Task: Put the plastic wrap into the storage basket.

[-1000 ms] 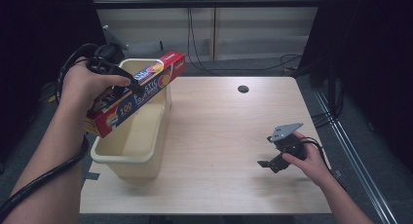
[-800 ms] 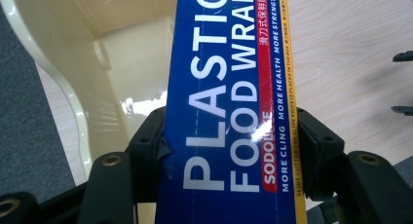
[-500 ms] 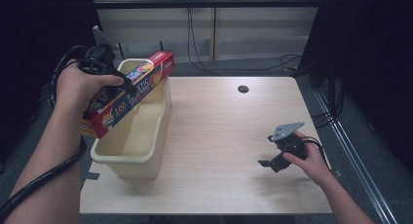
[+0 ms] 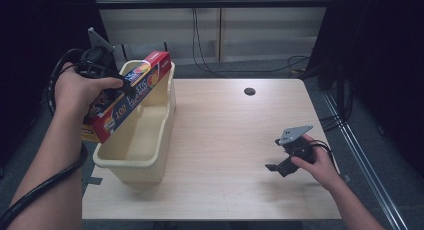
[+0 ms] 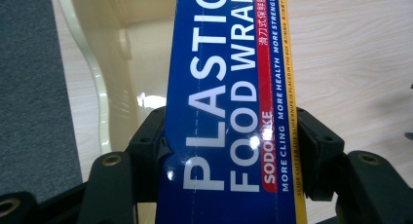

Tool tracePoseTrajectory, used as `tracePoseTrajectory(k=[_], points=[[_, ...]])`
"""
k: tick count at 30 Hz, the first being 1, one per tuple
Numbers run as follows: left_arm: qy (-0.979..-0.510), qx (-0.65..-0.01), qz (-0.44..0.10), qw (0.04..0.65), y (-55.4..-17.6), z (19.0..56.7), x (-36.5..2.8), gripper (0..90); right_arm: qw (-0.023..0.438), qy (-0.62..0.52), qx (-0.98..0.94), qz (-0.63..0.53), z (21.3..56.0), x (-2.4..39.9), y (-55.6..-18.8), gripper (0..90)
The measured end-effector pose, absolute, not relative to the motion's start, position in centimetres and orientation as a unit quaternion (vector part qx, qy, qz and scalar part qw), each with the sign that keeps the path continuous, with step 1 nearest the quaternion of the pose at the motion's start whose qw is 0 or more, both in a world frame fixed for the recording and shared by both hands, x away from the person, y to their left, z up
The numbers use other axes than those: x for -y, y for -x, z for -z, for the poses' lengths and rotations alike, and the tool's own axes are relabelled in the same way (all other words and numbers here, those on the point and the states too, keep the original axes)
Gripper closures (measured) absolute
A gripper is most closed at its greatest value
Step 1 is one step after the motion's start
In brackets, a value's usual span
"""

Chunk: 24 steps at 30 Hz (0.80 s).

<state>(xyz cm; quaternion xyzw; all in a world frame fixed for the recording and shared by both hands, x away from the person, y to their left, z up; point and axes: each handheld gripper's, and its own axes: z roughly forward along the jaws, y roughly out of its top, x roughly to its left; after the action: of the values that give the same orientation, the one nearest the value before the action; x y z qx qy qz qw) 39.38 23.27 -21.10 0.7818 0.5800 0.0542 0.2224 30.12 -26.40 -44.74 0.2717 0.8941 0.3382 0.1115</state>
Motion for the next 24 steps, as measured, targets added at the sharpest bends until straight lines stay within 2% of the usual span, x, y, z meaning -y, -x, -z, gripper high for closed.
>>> tracePoseTrajectory(k=[10, 24], points=[[-0.767, -0.605, -0.069, 0.204, -38.8, 21.5, -24.1, 40.4, 0.115, -0.272, -0.894, -0.336, 44.7, 26.3, -30.0, 2.4], [-0.757, -0.624, -0.057, 0.186, -39.0, 23.8, -24.1, 40.3, 0.113, -0.269, -0.895, -0.337, 44.7, 26.3, -30.0, 2.4]])
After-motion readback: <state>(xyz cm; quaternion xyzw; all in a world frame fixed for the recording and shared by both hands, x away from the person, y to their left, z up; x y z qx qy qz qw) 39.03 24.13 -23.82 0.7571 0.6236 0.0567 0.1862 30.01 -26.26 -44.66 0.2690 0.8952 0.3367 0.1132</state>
